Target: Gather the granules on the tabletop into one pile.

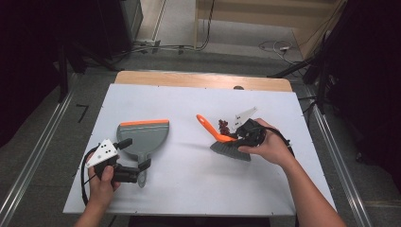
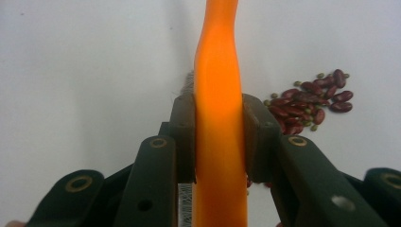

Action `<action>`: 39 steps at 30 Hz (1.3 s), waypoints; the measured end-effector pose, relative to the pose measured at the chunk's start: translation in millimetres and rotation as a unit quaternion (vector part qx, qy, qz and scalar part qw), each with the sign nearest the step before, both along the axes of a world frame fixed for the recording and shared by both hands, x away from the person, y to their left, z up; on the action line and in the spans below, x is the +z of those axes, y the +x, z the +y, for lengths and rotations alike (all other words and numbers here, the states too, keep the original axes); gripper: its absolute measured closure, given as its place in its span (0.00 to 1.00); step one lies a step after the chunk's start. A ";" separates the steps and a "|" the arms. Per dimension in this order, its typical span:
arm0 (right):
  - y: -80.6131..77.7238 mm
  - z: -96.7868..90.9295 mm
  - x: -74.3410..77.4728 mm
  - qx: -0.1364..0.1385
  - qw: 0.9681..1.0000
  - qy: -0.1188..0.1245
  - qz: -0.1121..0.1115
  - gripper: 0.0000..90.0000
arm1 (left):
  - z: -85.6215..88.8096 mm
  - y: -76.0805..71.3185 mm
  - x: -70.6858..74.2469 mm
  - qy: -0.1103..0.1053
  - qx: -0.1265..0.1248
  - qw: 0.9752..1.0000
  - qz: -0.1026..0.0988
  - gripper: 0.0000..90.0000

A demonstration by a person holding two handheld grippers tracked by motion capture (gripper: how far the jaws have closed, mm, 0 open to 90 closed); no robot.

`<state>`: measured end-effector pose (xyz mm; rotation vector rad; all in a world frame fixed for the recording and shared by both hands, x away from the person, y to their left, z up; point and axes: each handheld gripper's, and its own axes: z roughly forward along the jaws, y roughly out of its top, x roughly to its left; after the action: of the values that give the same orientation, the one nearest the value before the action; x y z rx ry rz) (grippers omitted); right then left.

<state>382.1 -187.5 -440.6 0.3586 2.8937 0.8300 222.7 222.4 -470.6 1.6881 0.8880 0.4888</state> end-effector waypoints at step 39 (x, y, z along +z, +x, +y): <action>58.2 1.7 -5.0 -0.029 0.999 0.031 -0.009 0.75 | -0.5 0.8 -1.2 0.000 -0.003 1.000 0.003 0.00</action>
<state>440.3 -185.8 -445.6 0.4356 2.8315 0.9117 223.5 221.9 -471.7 1.6928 0.8875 0.4812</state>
